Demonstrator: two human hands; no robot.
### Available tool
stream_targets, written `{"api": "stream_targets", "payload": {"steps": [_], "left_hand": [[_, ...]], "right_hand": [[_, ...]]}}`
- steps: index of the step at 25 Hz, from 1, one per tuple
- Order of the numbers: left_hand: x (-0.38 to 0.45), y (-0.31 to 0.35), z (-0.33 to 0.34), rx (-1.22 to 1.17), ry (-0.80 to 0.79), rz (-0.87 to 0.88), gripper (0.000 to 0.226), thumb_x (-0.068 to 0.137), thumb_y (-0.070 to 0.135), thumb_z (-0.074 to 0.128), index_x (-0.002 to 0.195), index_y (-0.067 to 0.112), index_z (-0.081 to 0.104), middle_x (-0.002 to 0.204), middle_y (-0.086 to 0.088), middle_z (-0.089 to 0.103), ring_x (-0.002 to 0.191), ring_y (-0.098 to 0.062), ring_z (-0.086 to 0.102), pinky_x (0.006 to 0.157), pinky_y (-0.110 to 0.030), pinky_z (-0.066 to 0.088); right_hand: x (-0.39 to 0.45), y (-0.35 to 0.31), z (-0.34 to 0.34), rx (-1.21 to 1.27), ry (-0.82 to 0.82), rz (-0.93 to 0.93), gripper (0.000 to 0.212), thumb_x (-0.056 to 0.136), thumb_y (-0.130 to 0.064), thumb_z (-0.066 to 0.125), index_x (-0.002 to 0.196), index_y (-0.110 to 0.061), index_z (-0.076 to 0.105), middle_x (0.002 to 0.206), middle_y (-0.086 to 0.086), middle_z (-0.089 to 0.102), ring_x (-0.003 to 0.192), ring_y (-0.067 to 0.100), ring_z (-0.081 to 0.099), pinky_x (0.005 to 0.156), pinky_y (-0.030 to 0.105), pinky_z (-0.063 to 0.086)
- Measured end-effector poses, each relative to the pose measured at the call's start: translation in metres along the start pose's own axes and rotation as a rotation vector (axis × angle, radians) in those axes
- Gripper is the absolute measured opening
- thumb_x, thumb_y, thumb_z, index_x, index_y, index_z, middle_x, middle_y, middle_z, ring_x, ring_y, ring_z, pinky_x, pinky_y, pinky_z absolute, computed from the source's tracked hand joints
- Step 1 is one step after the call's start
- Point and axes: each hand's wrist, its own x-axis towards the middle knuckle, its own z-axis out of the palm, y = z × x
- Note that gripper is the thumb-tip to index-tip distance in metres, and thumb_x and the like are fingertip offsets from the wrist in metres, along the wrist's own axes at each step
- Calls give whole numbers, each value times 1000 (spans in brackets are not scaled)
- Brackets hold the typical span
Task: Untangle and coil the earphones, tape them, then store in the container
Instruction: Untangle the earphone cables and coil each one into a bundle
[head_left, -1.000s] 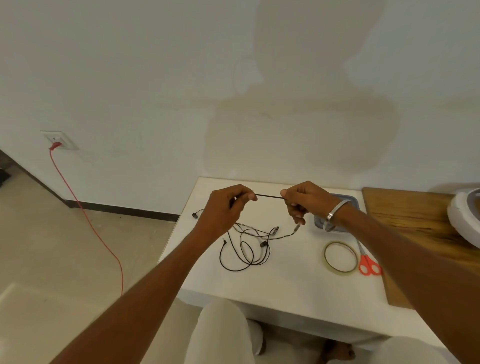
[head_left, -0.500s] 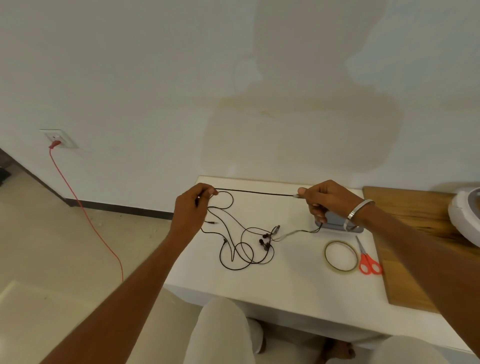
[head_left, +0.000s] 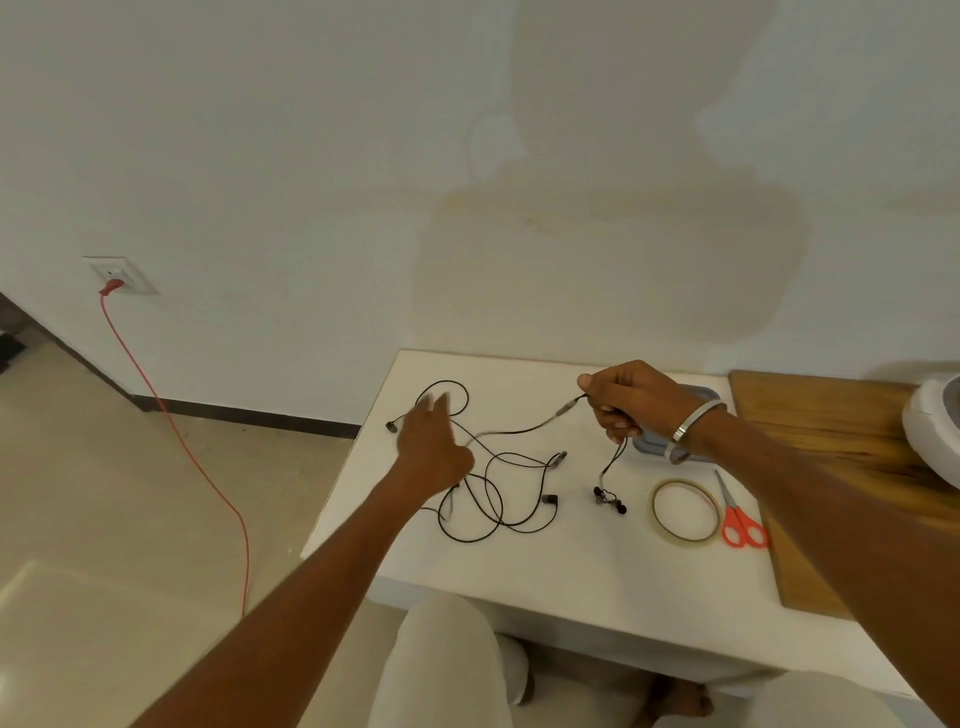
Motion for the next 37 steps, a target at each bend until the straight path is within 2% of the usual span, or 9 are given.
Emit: {"api": "stream_targets", "payload": {"steps": [3, 6, 10, 17, 28, 30, 32, 34, 37], "left_hand": [[-19, 39, 9, -342, -89, 417, 74, 81, -6, 48, 148, 22, 31, 149, 6, 38, 139, -7, 32, 113, -22, 28], [-23, 62, 18, -398, -85, 582, 47, 95, 15, 53, 140, 25, 43, 124, 11, 60, 118, -1, 54, 100, -13, 41], [-21, 63, 16, -396, 17, 566, 20, 97, 24, 54, 110, 15, 66, 76, 3, 68, 67, 1, 62, 66, -10, 45], [-9, 40, -1, -449, 129, 461, 16, 98, 17, 50, 96, 18, 66, 70, 7, 56, 55, -8, 55, 56, -19, 53], [11, 0, 3, -454, 338, 221, 17, 99, 17, 48, 95, 14, 64, 82, 3, 63, 76, -11, 59, 65, -15, 43], [12, 2, 8, -317, 354, 186, 14, 97, 10, 48, 101, 13, 62, 99, -2, 63, 92, -15, 59, 75, -19, 41], [7, 11, 13, -159, 279, 142, 44, 84, -1, 55, 126, 11, 51, 130, -5, 49, 121, -21, 46, 96, -29, 38], [-5, 27, 21, -197, 115, 326, 77, 75, -4, 55, 146, 13, 29, 149, -2, 31, 138, -17, 27, 114, -31, 24], [-19, 49, 34, -275, -53, 608, 57, 90, 9, 56, 144, 17, 37, 138, 4, 50, 125, -2, 46, 105, -10, 32]], "right_hand": [[1, -5, 7, -17, -20, -13, 50, 97, -27, 47, 50, -17, 35, 50, 2, 29, 42, 16, 27, 43, 23, 35], [1, -8, 12, -40, -26, -25, 49, 97, -29, 47, 49, -18, 44, 50, 3, 33, 43, 17, 32, 45, 24, 37], [0, -4, 12, -59, -35, -23, 49, 96, -32, 47, 49, -20, 45, 50, 3, 35, 45, 19, 33, 45, 25, 38], [-2, 9, 9, -57, -26, 15, 47, 93, -38, 50, 50, -21, 45, 50, 1, 37, 43, 19, 36, 49, 28, 43], [-7, 11, 9, -68, -43, 58, 43, 97, -31, 46, 58, -13, 45, 48, 0, 43, 38, 14, 42, 50, 29, 45], [-6, 12, 11, -76, -43, 64, 43, 97, -32, 47, 58, -13, 45, 48, 0, 43, 39, 16, 42, 51, 29, 46], [-4, 13, 15, -59, -37, 67, 44, 97, -30, 47, 57, -13, 44, 48, 1, 42, 39, 16, 40, 50, 29, 44], [-2, 13, 20, -65, -39, 64, 44, 97, -30, 47, 56, -13, 43, 48, 1, 41, 38, 16, 39, 48, 27, 42], [-1, 11, 28, -94, -60, 61, 43, 98, -30, 44, 60, -10, 47, 50, 5, 44, 38, 16, 42, 46, 25, 43]]}}
